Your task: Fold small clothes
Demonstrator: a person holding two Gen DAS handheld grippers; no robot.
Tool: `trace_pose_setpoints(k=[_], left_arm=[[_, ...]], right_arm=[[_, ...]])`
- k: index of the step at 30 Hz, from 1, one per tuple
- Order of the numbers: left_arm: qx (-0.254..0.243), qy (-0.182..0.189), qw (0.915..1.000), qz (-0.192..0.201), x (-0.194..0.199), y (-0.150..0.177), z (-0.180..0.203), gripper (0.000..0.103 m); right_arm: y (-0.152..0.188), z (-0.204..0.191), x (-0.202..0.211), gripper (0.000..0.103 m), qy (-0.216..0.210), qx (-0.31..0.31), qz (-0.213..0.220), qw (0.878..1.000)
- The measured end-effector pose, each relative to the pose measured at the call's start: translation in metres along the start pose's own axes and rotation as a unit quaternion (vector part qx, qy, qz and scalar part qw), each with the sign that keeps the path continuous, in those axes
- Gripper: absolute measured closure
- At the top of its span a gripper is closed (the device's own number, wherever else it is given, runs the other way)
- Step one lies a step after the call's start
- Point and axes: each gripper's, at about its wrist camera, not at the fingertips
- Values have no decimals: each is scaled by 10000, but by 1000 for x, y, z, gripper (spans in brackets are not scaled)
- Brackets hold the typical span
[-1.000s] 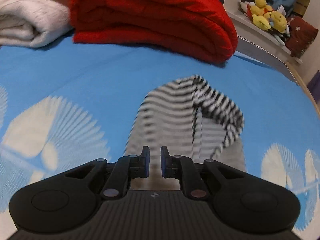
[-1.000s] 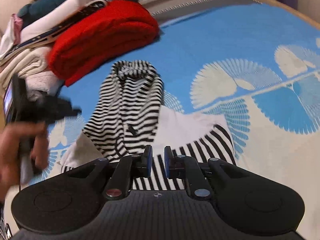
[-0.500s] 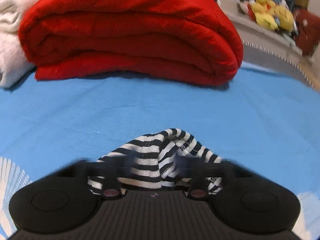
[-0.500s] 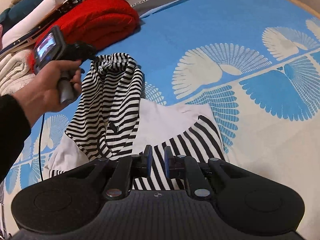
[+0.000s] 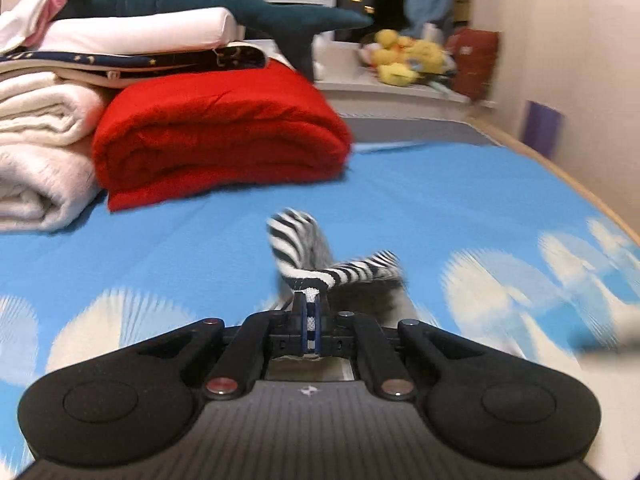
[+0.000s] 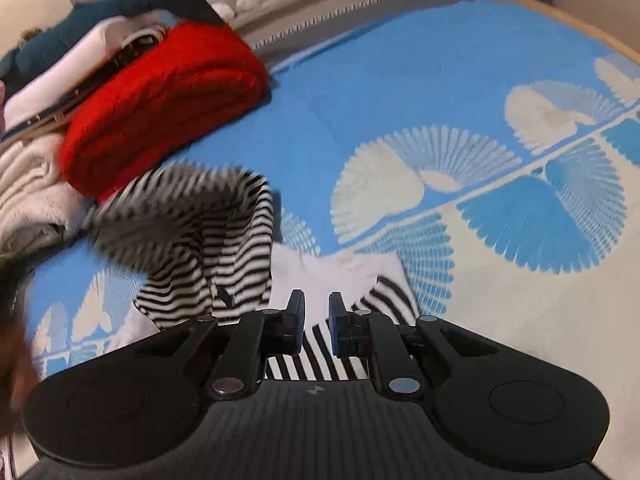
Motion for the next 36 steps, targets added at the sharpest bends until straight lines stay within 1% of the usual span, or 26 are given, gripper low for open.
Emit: trace_pose_setpoints(k=[3,4,5,6,8,9,10,11,12,13,14,15,16,18,20,21,23,24,25,26,30,32,33,34,35,36], left_arm=[[-238,270,9993,-121,72,56,12,100],[-338,424,9983,-200,91,76,14,100],[-434,609,9965,-362,106,97,17,100],[-554,761,9940,-561,116,114,19,100],[-982,974,9839,-1134,123,144,26,98],[-1086,1018,9798,-1339,123,151,26,98],[-1060,999,9790,-1429,123,155,23,98],[-872,928,9821,-1389,124,154,18,98],[-574,903,9855,-1319,122,148,9,96],[-75,914,9879,-1254,119,142,-6,95],[380,895,9875,-1241,112,136,-18,95],[910,822,9842,-1277,104,131,-31,95],[1285,727,9798,-1346,93,126,-40,95],[1734,542,9727,-1444,74,124,-52,95],[1999,418,9659,-1590,54,126,-60,93],[2093,387,9619,-1718,44,128,-62,90],[2180,279,9556,-1964,25,128,-63,78],[2193,235,9539,-2037,19,130,-62,66],[2194,180,9527,-2097,13,131,-61,57],[2187,128,9523,-2125,3,130,-62,56],[2093,-149,9548,-2104,-22,127,-59,56],[1876,-287,9612,-2000,-31,124,-54,56],[1769,-360,9633,-1985,-36,124,-52,62],[1731,-375,9633,-2017,-39,126,-52,86],[1743,-280,9627,-2051,-42,127,-53,99],[1736,-196,9645,-1982,-38,124,-53,100]], right_arm=[[2,4,15,90,-61,-102,142,9998],[3,5,19,90,-69,-144,167,9997],[5,6,24,90,-79,-195,191,9996],[7,7,28,90,-104,-237,213,9994],[12,8,35,89,-183,-269,243,9992],[14,7,37,89,-237,-255,252,9991],[17,6,39,89,-289,-224,250,9990],[19,5,40,89,-339,-204,232,9989],[22,5,40,89,-394,-210,212,9988],[25,4,39,89,-474,-234,162,9985],[28,2,37,89,-530,-262,96,9982],[31,1,35,89,-574,-302,34,9979],[34,0,33,89,-599,-335,-27,9976],[41,-7,27,89,-620,-329,-157,9974],[45,-15,22,89,-662,-284,-250,9971],[46,-18,19,89,-675,-264,-289,9969],[47,-24,12,89,-705,-266,-380,9964],[47,-25,9,89,-732,-264,-431,9960],[48,-28,4,89,-758,-239,-499,9956],[48,-29,0,89,-769,-209,-563,9952],[46,-32,-16,89,-791,-142,-771,9938],[44,-33,-22,87,-790,-140,-829,9933],[43,-33,-25,86,-802,-152,-858,9930],[42,-32,-27,83,-817,-165,-885,9926],[41,-32,-29,83,-827,-176,-905,9923],[41,-31,-31,83,-827,-192,-921,9921]])
Point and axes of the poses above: each gripper's, at about its wrist camera, not at the fingertips, and x roughly against the way its jaws point, z to its right, y to its underside, and after that the axes turned 1 degree about -z, right-handed
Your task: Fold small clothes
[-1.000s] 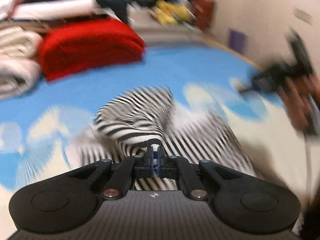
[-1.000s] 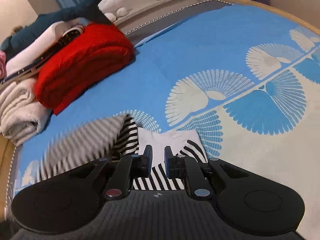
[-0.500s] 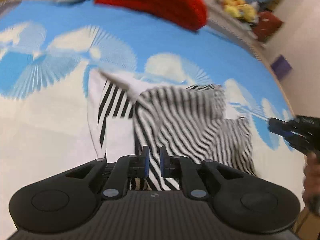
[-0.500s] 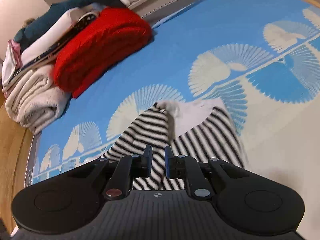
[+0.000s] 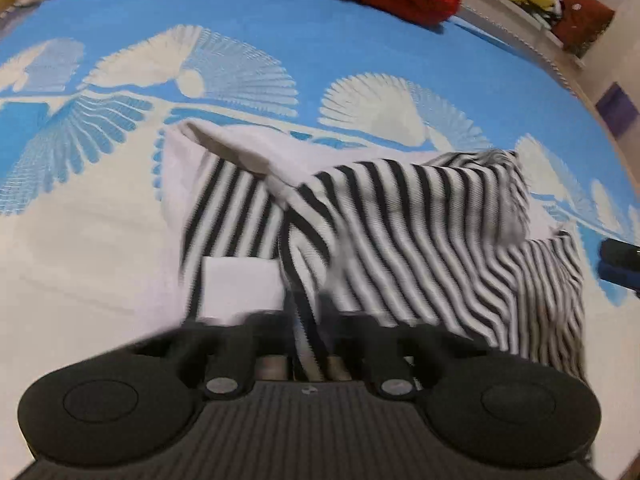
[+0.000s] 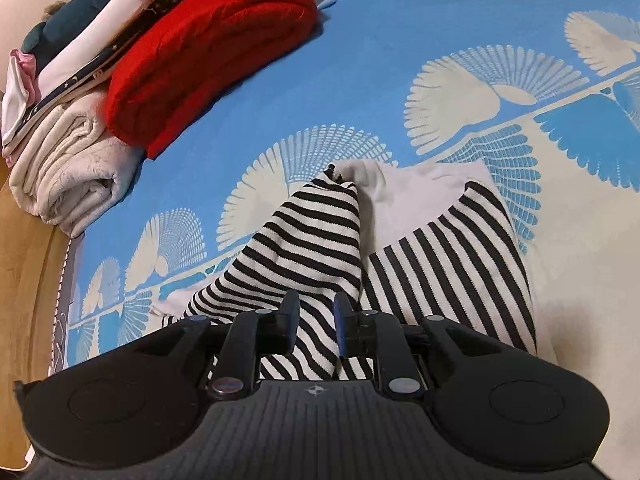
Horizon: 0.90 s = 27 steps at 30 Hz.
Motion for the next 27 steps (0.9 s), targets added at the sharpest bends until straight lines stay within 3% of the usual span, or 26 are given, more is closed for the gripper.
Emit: trace_pose_setpoints(k=[2,4,5,6,7,8,9,10,12,13,14,15,16,18,19,21,23,25,27], left_arm=[[-336,100,9984,454,22,-3,11,101],[-1176,542,9840,1228,63,-2,34,101],[-1695,828,9691,1587,82,3,45,101],[-2274,1161,9483,1883,100,13,56,101],[-2925,1577,9210,2034,117,27,65,101],[-3583,1981,8909,1966,128,43,73,100],[-4091,2218,8677,1748,133,58,78,100],[-4628,2371,8448,1259,130,77,84,100],[-5202,2404,8185,403,117,102,87,96],[-5377,2379,8089,58,110,111,86,90],[-5365,2341,8107,-37,106,113,84,85],[-5221,2265,8222,-9,104,108,79,72],[-4905,2132,8449,67,102,97,73,65],[-3935,1838,9007,50,92,65,54,65],[-3225,1634,9324,-51,82,47,40,65],[-2054,1180,9707,-403,58,24,15,65],[-1382,791,9845,-734,37,14,-2,65],[-1047,625,9878,-967,20,12,-11,65],[-830,697,9880,-1102,9,12,-12,65]], right_arm=[[-2,2,-1,83,4,-58,-16,10000],[-3,4,0,83,-24,-140,-3,9999],[-3,5,1,83,-27,-179,31,9998],[-4,5,3,83,-13,-212,82,9997],[-4,6,5,83,9,-252,140,9996],[-4,7,8,83,33,-320,216,9992],[-5,9,10,83,56,-412,304,9987],[-5,12,14,83,90,-523,403,9978],[-5,16,17,83,152,-666,508,9964],[-5,18,17,83,170,-723,516,9959],[-4,20,16,83,172,-779,487,9956],[-3,20,14,83,164,-812,440,9956],[-1,20,12,82,151,-831,364,9958],[2,17,5,76,152,-792,179,9966],[4,14,2,73,214,-729,73,9971],[8,7,-7,72,487,-539,-120,9973],[14,6,-16,72,675,-442,-292,9963],[19,9,-24,72,822,-453,-450,9946],[24,14,-32,72,968,-461,-627,9923]])
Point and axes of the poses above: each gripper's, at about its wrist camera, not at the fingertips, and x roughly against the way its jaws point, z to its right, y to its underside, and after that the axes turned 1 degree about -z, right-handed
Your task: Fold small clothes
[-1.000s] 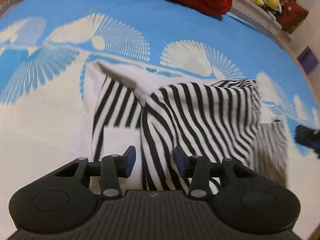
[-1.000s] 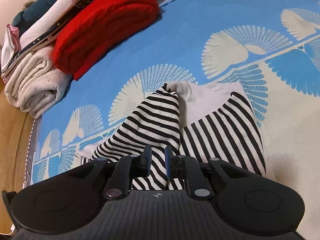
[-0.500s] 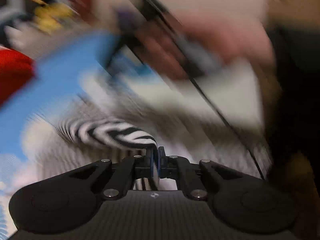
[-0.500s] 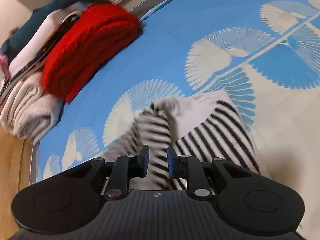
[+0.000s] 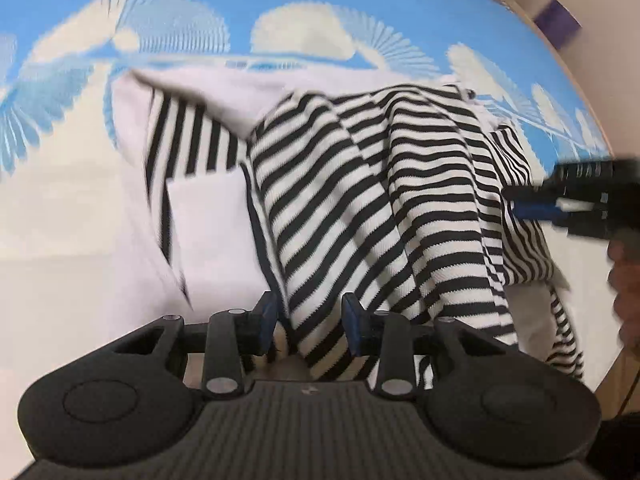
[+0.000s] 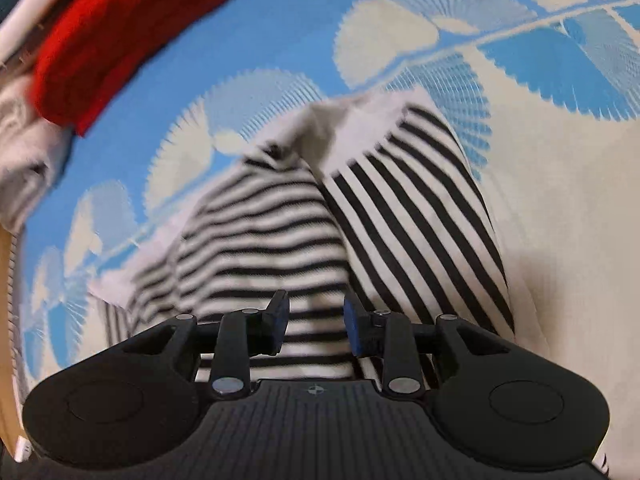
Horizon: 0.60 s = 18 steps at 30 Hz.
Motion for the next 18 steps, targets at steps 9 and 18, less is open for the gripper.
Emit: trace_pose_setpoints(k=[9,18], left_arm=[[149,-328,9993,44,-12,-1,15,102],[908,488,9473,3033,93,-9,-25,102]], right_arm=[[19,-3,-26,99,113,290,-489,9983],[-20,15,85,102,-1826,-343,2030,9614]])
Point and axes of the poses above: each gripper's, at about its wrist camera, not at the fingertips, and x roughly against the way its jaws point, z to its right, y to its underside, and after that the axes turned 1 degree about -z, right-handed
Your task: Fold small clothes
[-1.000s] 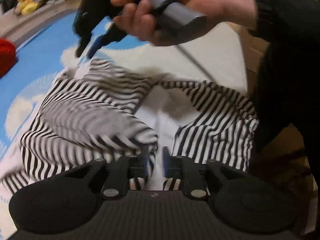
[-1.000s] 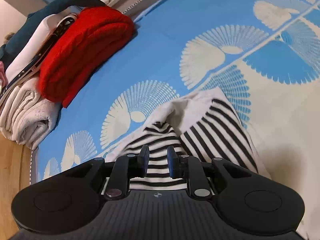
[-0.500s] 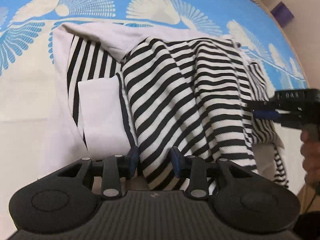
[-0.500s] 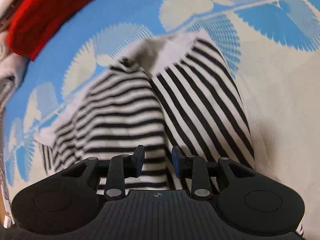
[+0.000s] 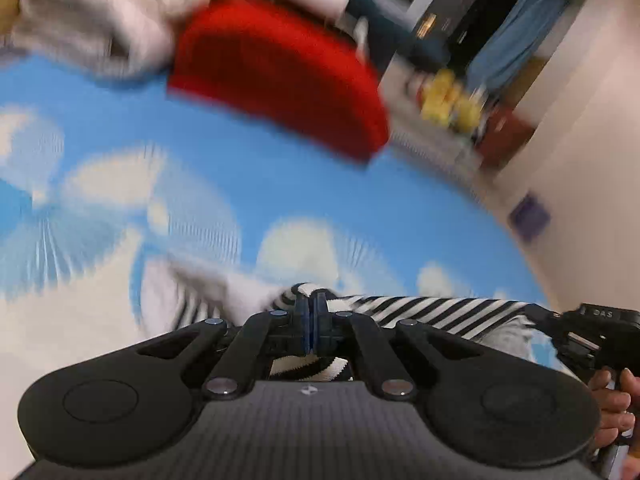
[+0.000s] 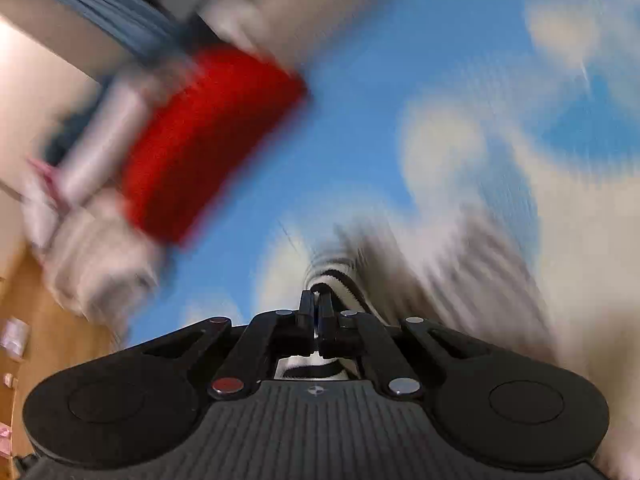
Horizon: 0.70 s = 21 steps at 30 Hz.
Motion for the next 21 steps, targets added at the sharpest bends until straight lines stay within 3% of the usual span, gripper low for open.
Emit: trace_pose_setpoints(k=[1,3,4,6,7,9,11,12,13,14,16,21], left_arm=[[23,-29,9999,-99,-1,0,-4,102],[-33,-388,9948,-944,-22,10,-12,102],[-138,-866,9814,-1710,-41,24,-19,101],[-94,-1507,9485,-2785,-68,54,-37,99],[44,-1522,9454,-2883,-71,60,-42,97],[93,-1471,9498,-2758,-66,56,-39,96],[184,-1351,9583,-2510,-56,45,-34,81],[321,-1288,9619,-2390,-51,40,-33,64],[385,-1278,9633,-2328,-49,38,-31,60],[405,-1305,9639,-2285,-48,36,-27,60],[389,-1350,9643,-2244,-51,32,-20,60],[589,-1398,9576,-2450,-67,35,-22,58]], right_arm=[[-5,-4,10,102,-82,151,271,9995],[-7,3,14,102,83,64,259,9996],[-4,8,6,102,415,34,-24,9991],[11,29,-21,102,1415,-14,-984,9850],[21,40,-33,102,1712,-120,-1424,9748],[38,57,-47,101,1959,-376,-1999,9593],[41,52,-49,97,1943,-213,-2060,9588],[38,46,-48,97,1890,-67,-2013,9611],[35,42,-46,93,1825,20,-1976,9631],[33,40,-45,85,1777,9,-1933,9649],[32,42,-44,79,1814,-95,-1917,9645],[34,50,-55,79,1909,-219,-2015,9605]])
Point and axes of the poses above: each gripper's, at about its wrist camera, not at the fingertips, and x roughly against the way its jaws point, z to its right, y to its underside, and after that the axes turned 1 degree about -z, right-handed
